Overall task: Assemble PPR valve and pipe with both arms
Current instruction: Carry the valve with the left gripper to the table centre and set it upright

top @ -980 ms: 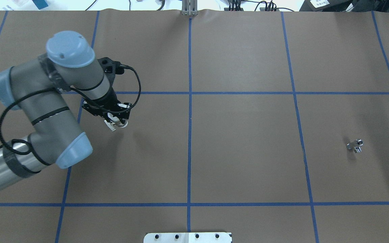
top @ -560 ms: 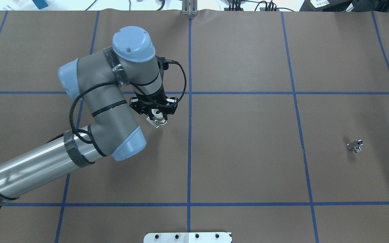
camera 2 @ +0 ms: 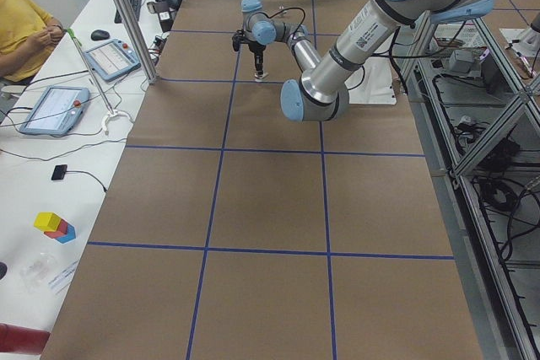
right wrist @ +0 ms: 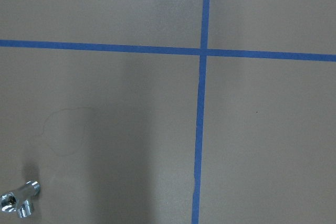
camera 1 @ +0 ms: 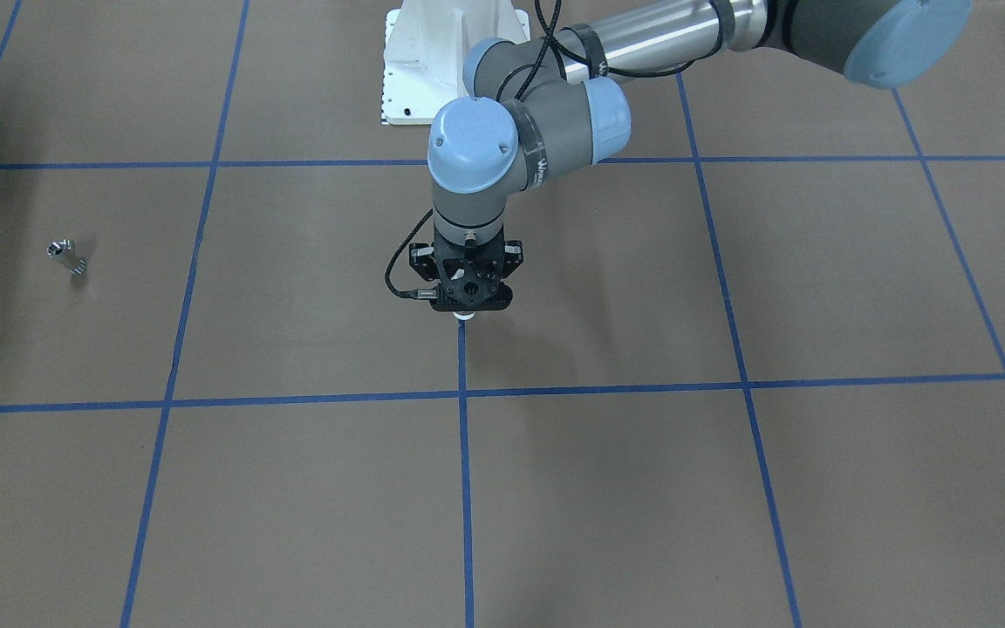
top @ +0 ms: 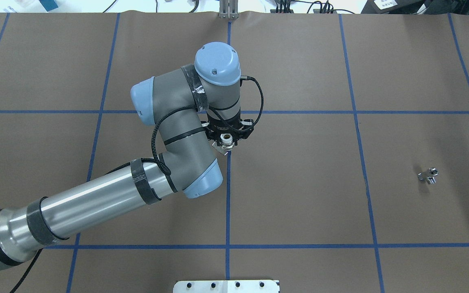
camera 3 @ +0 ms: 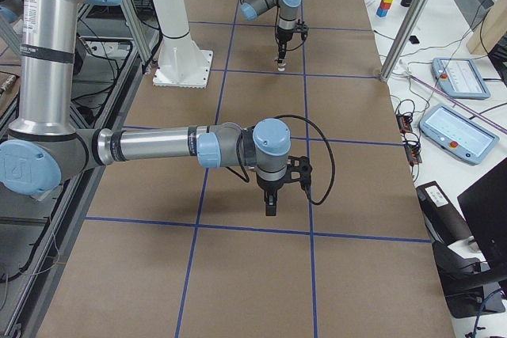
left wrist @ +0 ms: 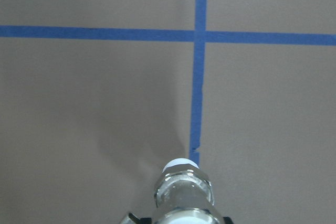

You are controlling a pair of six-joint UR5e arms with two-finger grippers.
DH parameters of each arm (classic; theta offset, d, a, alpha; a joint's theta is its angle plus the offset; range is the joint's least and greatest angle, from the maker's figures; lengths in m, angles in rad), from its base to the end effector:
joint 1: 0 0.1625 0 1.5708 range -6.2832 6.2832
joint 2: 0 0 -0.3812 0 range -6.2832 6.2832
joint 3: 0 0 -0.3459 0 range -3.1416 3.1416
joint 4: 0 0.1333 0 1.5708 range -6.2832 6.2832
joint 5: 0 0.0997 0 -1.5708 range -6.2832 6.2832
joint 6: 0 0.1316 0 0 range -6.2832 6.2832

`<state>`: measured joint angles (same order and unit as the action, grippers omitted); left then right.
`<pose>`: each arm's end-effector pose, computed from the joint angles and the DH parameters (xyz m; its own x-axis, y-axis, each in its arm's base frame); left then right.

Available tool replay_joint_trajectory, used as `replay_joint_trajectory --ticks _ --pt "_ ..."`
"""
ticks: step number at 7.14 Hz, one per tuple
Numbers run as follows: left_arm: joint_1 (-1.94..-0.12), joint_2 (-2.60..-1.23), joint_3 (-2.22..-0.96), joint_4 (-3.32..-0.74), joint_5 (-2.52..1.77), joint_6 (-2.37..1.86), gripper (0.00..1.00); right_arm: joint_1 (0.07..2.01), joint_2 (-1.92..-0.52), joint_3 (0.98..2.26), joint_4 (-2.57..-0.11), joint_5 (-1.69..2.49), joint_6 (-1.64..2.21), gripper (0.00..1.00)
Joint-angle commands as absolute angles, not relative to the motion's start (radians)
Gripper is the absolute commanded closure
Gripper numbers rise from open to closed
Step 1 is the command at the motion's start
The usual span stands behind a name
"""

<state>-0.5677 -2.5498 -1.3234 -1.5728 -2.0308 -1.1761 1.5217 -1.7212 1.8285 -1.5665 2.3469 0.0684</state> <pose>0.5725 -0.4539 0.1649 0.6670 -0.0167 -0.7449 -0.0274 0.9985 -0.0469 0.0216 -0.3979 0.5846 0.7106 -0.0448 0.7021 0.0002 0.9980 0.0635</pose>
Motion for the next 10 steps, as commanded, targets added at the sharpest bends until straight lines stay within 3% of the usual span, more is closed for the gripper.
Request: replay_joint_trajectory --ticks 1,4,5,7,8,10 --pt "-0.557 -2.554 -1.315 -1.582 -2.022 -1.180 0.88 1.522 -1.720 1.829 -1.568 2.347 0.069 0.00" --pt "-0.557 -2.551 -1.315 -1.582 -2.020 -1.175 0.32 1.522 -1.720 1.827 -1.568 2.347 0.069 0.00" --pt "-0.557 -2.549 -1.315 -1.580 -2.020 -1.175 0.20 1.522 -1.720 1.827 -1.568 2.347 0.068 0.00" --pt "-0.557 -2.549 -1.316 -1.580 -2.020 -1.177 0.11 1.522 -1.720 1.827 -1.568 2.347 0.069 0.00" --pt "-0.557 -2.549 -1.324 -1.580 -2.020 -1.174 0.01 1.522 -1.720 1.827 -1.568 2.347 0.068 0.00" --pt "-0.616 -2.545 -1.418 -1.546 -2.066 -1.183 0.01 1.522 -1.720 1.828 -1.568 2.347 0.069 0.00"
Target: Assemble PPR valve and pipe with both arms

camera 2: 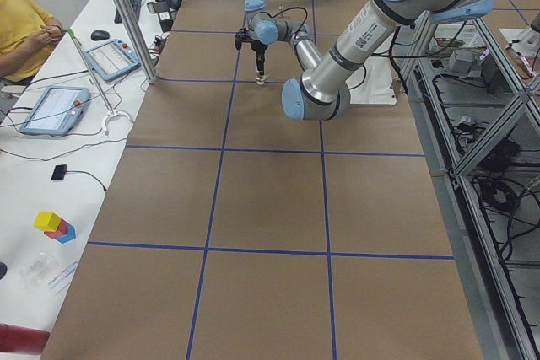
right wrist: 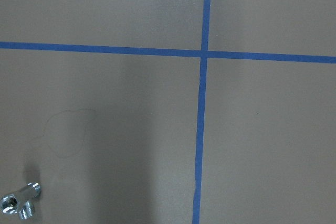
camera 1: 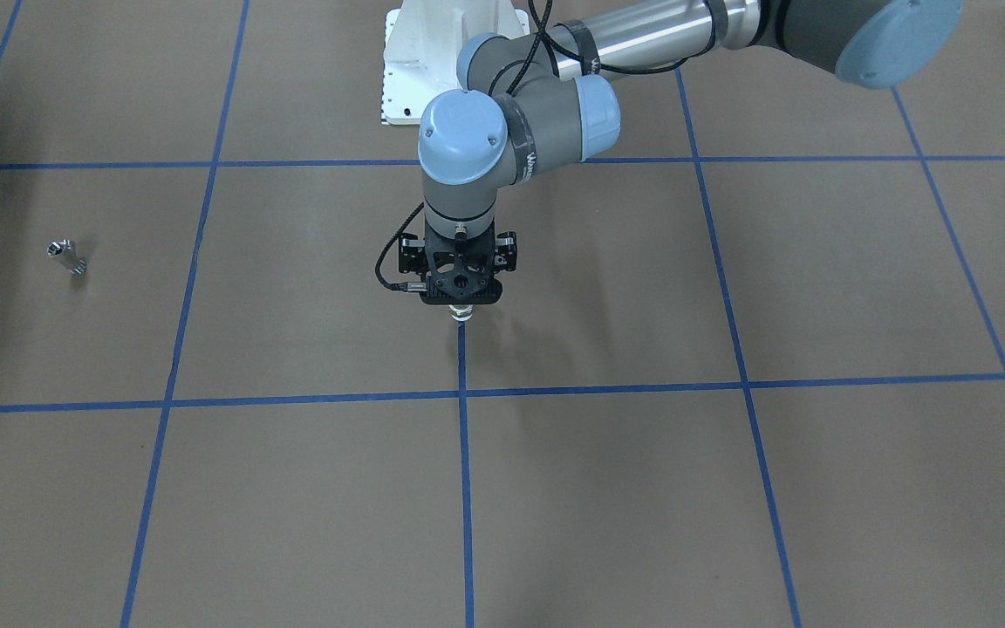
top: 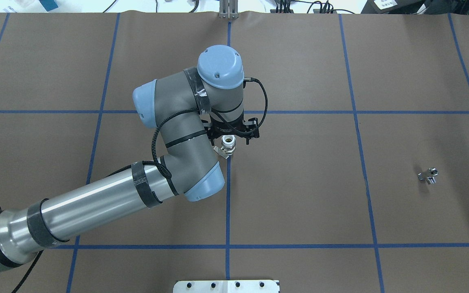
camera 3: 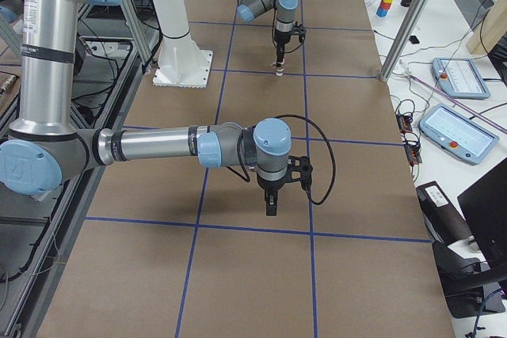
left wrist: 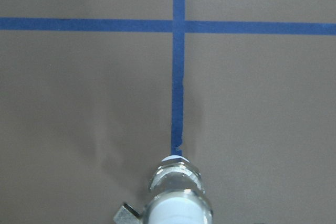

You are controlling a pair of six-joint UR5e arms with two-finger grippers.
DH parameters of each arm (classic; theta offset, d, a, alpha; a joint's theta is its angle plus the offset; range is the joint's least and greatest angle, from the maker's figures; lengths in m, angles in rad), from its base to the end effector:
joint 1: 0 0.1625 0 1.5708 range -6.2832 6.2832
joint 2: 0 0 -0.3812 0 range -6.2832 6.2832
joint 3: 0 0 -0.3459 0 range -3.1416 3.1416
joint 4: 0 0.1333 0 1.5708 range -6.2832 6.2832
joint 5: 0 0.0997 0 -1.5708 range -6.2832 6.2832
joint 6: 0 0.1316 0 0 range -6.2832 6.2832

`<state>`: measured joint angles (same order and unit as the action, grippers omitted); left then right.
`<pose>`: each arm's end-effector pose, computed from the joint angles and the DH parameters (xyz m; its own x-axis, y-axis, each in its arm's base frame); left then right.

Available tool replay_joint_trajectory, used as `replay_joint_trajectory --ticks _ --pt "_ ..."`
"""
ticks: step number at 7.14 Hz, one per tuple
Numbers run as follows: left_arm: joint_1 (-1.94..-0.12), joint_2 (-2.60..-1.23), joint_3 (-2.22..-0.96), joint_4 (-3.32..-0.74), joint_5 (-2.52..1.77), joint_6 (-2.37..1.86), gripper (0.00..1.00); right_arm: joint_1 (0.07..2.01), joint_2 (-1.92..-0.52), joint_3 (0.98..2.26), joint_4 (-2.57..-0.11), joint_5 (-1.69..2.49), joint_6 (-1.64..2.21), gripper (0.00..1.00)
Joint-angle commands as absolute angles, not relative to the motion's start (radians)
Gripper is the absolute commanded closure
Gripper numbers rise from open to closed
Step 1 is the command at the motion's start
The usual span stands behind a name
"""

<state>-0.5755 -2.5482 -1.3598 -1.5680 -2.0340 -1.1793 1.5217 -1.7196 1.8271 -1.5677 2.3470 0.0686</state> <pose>0.5623 -0.4536 0.1519 0.6470 -0.0128 -0.7624 -0.0208 0.9992 -0.0345 0.0216 -0.3984 0.5847 0.7106 -0.0439 0.7022 0.0001 0.9981 0.0624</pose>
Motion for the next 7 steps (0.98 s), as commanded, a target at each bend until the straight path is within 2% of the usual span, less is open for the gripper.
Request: replay_joint_trajectory --ticks 1,2,5,7 --pt "-0.680 -2.543 -1.474 -1.499 -2.157 -1.177 0.01 1.522 -1.720 1.827 -1.568 2.347 0.069 0.00" --pt "-0.719 -2.498 -1.574 -1.459 -2.202 -1.166 0.01 1.522 -1.720 1.828 -1.566 2.347 0.066 0.00" --pt "-0.796 -2.167 -1.926 -1.402 -2.195 -0.914 0.01 1.517 -1.720 1.830 -1.493 2.358 0.074 0.00" --pt "-0.891 -1.963 -2.029 -1.397 -2.197 -0.650 0.01 1.509 -1.720 1.829 -1.486 2.362 0.089 0.00"
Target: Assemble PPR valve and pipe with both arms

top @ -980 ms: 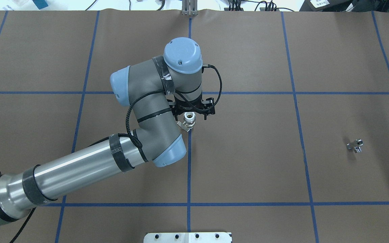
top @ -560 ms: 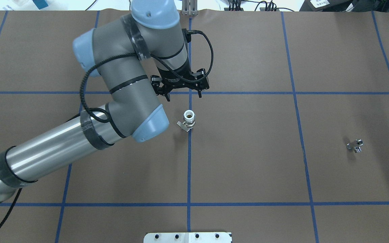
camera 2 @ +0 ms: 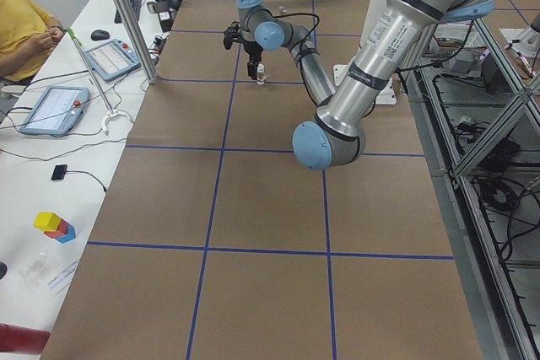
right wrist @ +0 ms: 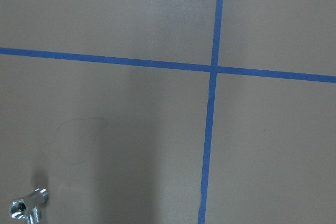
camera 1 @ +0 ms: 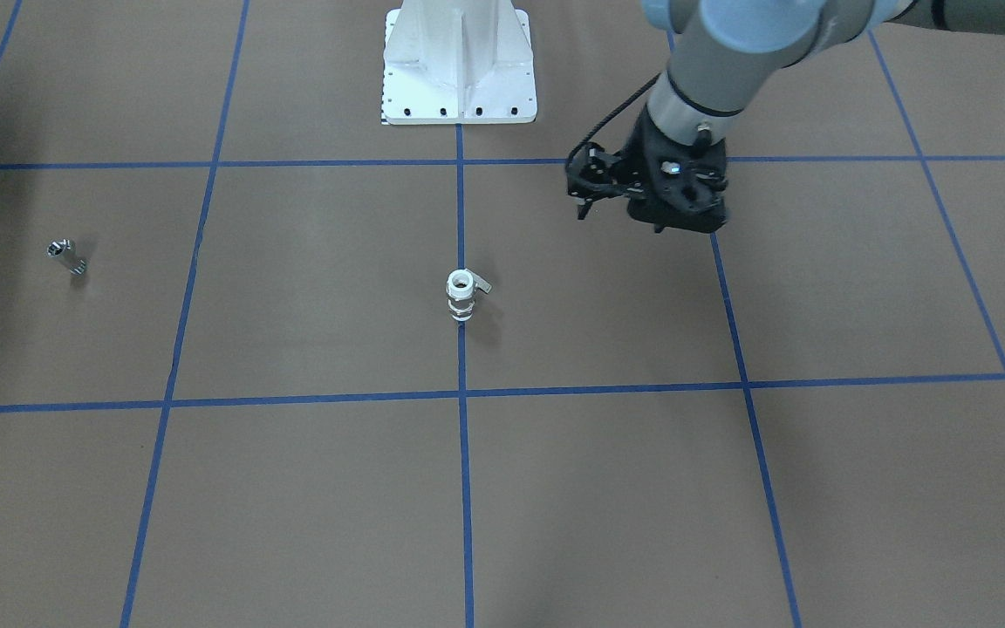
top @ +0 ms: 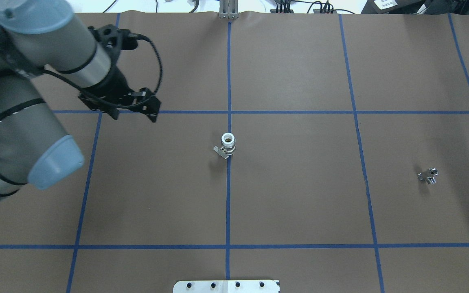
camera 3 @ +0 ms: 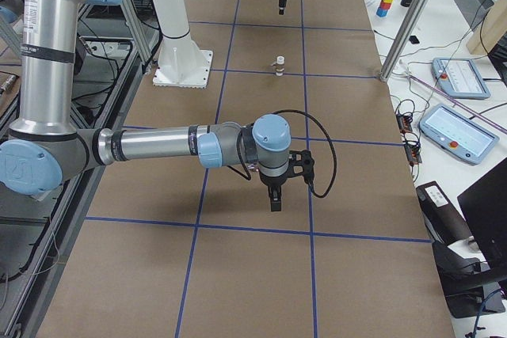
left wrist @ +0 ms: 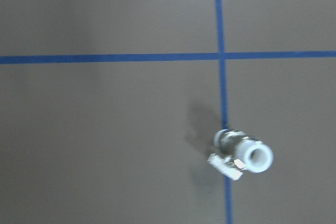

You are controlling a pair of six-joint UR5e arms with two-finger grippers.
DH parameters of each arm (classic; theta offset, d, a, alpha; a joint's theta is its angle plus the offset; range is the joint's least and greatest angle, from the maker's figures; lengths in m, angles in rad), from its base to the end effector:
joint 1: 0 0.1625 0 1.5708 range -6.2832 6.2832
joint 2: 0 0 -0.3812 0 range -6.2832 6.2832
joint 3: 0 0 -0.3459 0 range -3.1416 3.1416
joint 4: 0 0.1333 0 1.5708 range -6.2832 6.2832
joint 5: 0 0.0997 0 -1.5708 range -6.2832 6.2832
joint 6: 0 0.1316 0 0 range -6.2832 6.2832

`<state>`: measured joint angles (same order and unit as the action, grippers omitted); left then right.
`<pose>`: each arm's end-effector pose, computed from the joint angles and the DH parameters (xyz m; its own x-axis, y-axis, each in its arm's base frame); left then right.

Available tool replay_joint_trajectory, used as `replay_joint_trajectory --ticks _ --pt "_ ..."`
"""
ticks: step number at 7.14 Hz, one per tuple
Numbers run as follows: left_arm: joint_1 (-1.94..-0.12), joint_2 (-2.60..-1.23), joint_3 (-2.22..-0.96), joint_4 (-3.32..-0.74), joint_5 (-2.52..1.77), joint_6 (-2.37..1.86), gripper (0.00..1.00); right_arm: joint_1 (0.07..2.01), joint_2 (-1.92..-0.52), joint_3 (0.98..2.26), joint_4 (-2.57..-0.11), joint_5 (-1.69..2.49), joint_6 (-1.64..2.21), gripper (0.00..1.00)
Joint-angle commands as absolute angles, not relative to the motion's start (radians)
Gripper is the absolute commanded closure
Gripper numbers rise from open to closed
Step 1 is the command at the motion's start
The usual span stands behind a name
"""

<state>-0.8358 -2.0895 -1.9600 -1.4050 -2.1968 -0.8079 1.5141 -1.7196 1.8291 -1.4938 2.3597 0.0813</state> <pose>0.3254 -0.4438 0.2321 0.5892 0.1833 -0.7869 -0.0989 0.9830 0.1549 0.0170 -0.4041 0.5743 0.6983 -0.0910 0.7100 -0.0010 0.9918 0.1282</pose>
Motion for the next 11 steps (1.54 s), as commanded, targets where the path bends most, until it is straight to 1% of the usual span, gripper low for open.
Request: replay_joint_trajectory --ticks 1,2,4,6,7,11 --pt "-0.932 -1.886 -2.054 -1.399 -2.200 -0.529 0.01 1.505 -1.720 1.830 -1.486 2.364 0.089 0.00" --pt "-0.974 -1.815 -2.086 -1.402 -2.203 -0.437 0.01 1.494 -1.720 1.829 -1.486 2.364 0.090 0.00" --pt "-1.084 -1.719 -2.141 -1.401 -2.207 -0.310 0.01 1.491 -1.720 1.832 -1.485 2.374 0.089 0.00" --pt "-1.219 -1.692 -2.141 -1.397 -2.251 -0.250 0.01 1.491 -1.720 1.836 -1.485 2.399 0.090 0.00" --pt "-1.256 -1.693 -2.131 -1.399 -2.305 -0.235 0.01 1.491 -1.720 1.836 -1.485 2.399 0.091 0.00" --pt "-1.256 -1.651 -2.138 -1.399 -2.310 -0.224 0.01 1.485 -1.720 1.838 -1.485 2.408 0.118 0.00"
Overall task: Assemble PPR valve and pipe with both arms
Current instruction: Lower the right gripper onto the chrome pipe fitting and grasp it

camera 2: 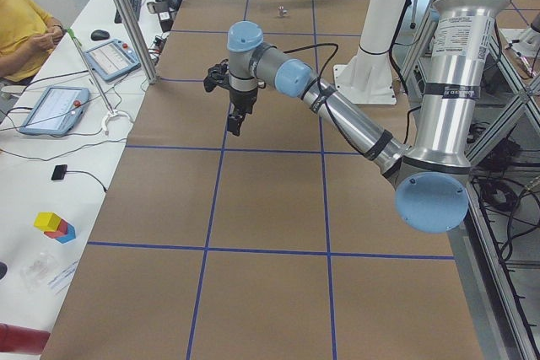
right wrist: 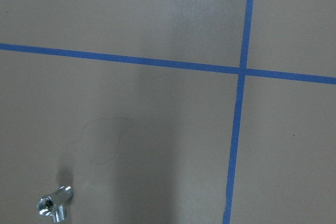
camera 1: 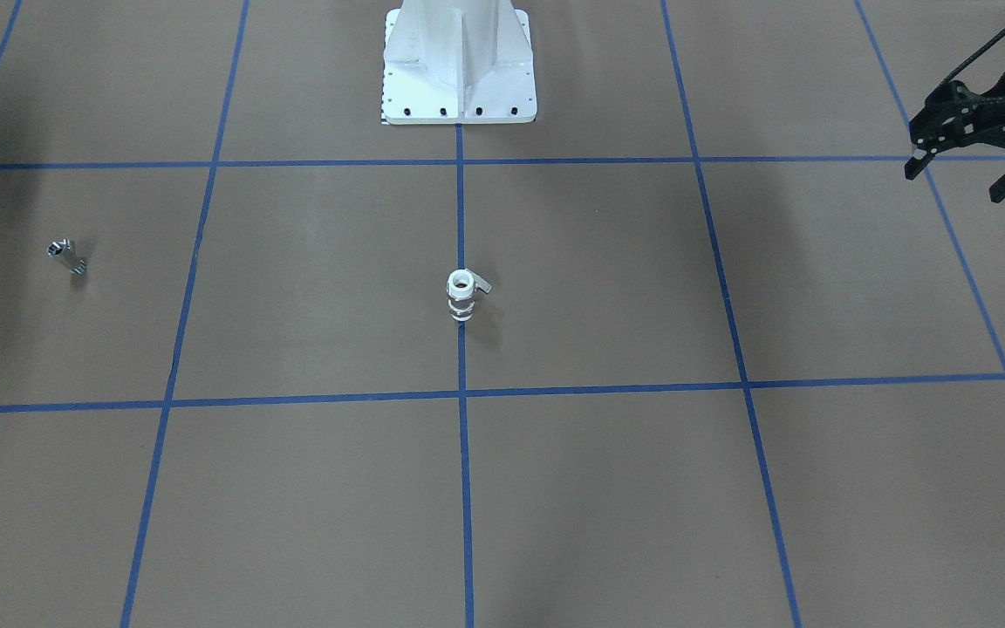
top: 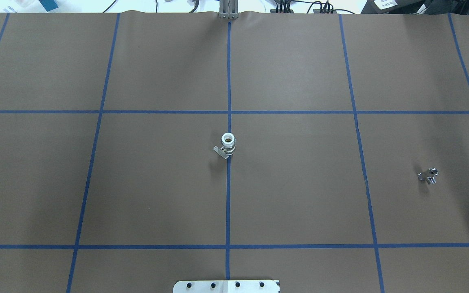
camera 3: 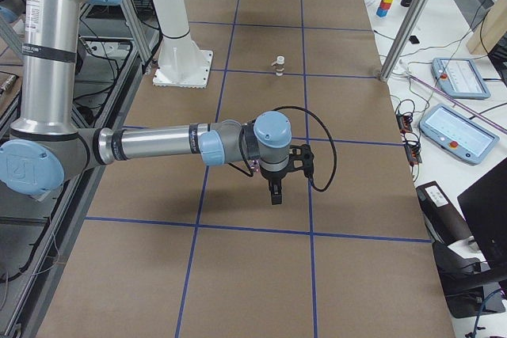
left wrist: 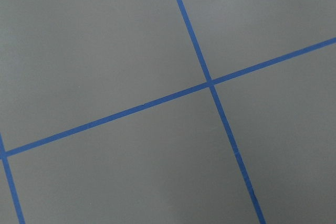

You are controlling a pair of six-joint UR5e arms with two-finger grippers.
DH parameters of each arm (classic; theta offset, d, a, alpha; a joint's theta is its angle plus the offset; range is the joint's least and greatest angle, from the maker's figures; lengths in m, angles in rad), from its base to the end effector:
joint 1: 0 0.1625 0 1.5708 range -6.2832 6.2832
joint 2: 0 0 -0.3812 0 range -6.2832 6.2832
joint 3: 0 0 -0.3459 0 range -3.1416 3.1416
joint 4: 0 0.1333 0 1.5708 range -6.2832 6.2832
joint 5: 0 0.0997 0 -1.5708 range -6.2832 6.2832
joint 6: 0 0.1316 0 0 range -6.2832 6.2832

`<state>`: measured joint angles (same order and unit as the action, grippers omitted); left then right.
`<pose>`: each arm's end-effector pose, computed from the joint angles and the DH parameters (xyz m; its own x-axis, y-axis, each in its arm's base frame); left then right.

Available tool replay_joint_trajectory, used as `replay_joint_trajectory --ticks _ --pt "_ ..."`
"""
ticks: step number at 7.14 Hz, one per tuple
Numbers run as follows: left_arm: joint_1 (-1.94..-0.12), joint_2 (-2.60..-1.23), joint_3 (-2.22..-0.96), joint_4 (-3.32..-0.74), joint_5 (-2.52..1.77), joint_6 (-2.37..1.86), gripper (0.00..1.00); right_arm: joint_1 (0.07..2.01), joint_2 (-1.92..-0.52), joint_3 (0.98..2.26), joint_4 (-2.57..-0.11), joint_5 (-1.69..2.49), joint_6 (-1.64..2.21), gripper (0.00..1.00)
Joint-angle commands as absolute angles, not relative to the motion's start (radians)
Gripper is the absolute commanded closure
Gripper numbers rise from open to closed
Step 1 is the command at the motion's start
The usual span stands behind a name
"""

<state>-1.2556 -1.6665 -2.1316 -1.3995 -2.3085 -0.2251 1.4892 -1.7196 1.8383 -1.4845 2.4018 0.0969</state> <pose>0.0951 -0.4360 0.3705 0.6522 0.3266 -0.6840 -0.1320 0.9376 0.3218 0.0032 -0.4042 0.5651 0.6643 -0.1094 0.7394 0.0156 0.9910 0.1326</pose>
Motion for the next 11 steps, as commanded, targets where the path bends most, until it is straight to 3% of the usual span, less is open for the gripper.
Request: replay_joint_trajectory --ticks 1,5,9,10,11 --pt "-1.256 -1.648 -2.141 -1.399 -2.312 -0.225 0.01 1.456 -1.720 1.842 -1.474 2.414 0.185 0.00" --pt "-1.250 -1.649 -2.126 -1.408 -2.313 -0.227 0.01 1.147 -1.747 1.841 -1.085 2.253 0.711 0.00" --pt "-1.250 -1.647 -2.129 -1.410 -2.312 -0.230 0.01 0.884 -1.747 1.867 -1.074 2.038 0.877 0.00" --pt "-1.252 -1.647 -2.131 -1.410 -2.313 -0.230 0.00 0.833 -1.750 1.864 -1.074 1.999 0.882 0.02" --pt "-1.250 -1.647 -2.126 -1.410 -2.313 -0.230 0.01 0.815 -1.759 1.862 -1.060 2.000 0.882 0.12"
